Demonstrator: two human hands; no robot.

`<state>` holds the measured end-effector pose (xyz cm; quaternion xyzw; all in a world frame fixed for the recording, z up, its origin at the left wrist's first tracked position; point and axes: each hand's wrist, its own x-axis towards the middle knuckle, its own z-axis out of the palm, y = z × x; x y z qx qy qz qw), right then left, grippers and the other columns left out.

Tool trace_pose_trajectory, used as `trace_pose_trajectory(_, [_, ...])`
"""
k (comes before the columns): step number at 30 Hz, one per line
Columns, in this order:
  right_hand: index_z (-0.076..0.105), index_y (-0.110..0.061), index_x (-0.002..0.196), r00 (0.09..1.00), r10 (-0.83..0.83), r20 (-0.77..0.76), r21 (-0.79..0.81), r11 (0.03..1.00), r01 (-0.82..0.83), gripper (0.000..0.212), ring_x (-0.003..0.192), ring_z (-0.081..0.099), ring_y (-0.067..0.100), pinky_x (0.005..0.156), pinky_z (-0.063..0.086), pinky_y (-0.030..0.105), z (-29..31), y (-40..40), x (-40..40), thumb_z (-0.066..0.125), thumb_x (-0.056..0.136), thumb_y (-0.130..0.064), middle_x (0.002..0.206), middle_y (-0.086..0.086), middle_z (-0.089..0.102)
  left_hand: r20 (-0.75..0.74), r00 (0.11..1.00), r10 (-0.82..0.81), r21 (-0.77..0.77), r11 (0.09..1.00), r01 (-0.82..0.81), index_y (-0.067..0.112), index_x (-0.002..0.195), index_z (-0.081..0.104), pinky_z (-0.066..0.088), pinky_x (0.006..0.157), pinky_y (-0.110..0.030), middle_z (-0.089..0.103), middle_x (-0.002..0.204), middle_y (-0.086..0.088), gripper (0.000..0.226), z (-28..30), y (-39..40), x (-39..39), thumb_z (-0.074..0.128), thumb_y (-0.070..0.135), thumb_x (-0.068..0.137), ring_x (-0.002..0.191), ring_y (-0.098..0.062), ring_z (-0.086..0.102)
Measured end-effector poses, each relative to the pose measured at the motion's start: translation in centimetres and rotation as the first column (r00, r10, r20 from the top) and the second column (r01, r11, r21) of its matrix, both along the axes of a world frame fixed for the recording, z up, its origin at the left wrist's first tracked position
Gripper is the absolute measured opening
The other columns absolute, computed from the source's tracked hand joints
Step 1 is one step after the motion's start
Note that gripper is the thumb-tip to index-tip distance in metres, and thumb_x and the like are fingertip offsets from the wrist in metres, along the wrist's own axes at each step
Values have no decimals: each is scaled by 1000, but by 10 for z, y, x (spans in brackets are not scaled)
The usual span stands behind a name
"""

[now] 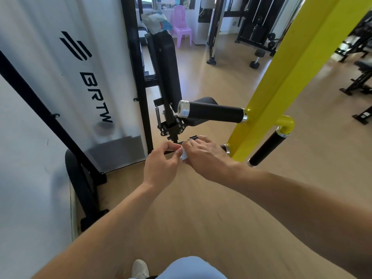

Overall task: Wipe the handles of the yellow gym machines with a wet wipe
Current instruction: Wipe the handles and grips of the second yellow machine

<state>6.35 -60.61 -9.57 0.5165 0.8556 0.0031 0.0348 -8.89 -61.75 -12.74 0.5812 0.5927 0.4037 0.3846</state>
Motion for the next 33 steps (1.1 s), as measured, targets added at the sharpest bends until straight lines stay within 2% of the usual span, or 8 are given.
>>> trace_pose_trajectory(8, [51,-8,128,879,-239,413,192,966,173,34,109,58,33,121,13,52,11,-13,43,29,101,-11,113,13,65,27,1000,-9,-25,1000,10,21,98,73,51,95,-37,74,100,6,12,4,0,8,70,32,93,104,-13,65])
trace_pose_trajectory(13, [55,-10,125,994,-68,85,160,986,53,27,106,65,29,106,39,44,0,-15,-7,43,103,-21,115,10,68,30,999,-11,7,1000,11,24,97,76,53,97,-46,76,96,11,9,1,-3,3,72,31,92,101,-11,69])
trace_pose_trajectory(18, [67,-6,126,995,-75,-64,300,950,91,44,113,69,28,97,53,42,-13,-21,19,76,86,-23,123,12,72,55,998,26,1,1000,-26,25,98,76,54,96,-46,76,97,10,12,1,-5,1,71,34,92,99,-12,68])
trace_pose_trajectory(23, [73,-19,119,953,-94,-287,296,938,181,33,93,75,20,75,60,30,0,-49,48,74,86,-13,108,0,77,84,996,-21,-68,997,27,24,95,76,49,97,-35,74,100,9,9,6,-7,2,72,31,91,107,-12,64])
trace_pose_trajectory(25, [76,-28,108,773,-242,-586,58,939,338,16,68,64,6,59,47,19,22,-58,43,65,96,-28,83,-11,75,79,995,-58,-105,992,66,25,93,76,48,96,-35,74,100,9,6,10,-5,-3,75,30,89,107,-11,64])
trace_pose_trajectory(29, [78,-21,90,-129,-436,-891,-454,832,320,15,72,64,18,68,50,37,66,-72,21,66,95,-29,79,6,74,98,990,-103,-77,991,111,27,101,76,51,98,-30,76,105,12,18,34,3,-10,81,28,84,106,-6,68])
trace_pose_trajectory(31, [78,-23,80,-297,-256,-920,-366,835,411,17,67,54,15,65,42,35,89,-76,16,69,90,-33,68,-4,66,187,980,-68,41,997,61,26,106,75,53,94,-21,77,104,13,18,53,3,-9,77,27,88,102,-2,70])
trace_pose_trajectory(33, [75,-23,74,-312,-26,-950,-197,826,529,20,64,43,13,62,35,32,114,-77,16,70,91,-30,62,-9,53,264,964,-11,163,986,-33,22,110,73,51,82,-7,77,103,13,17,75,1,-7,68,25,95,98,0,70])
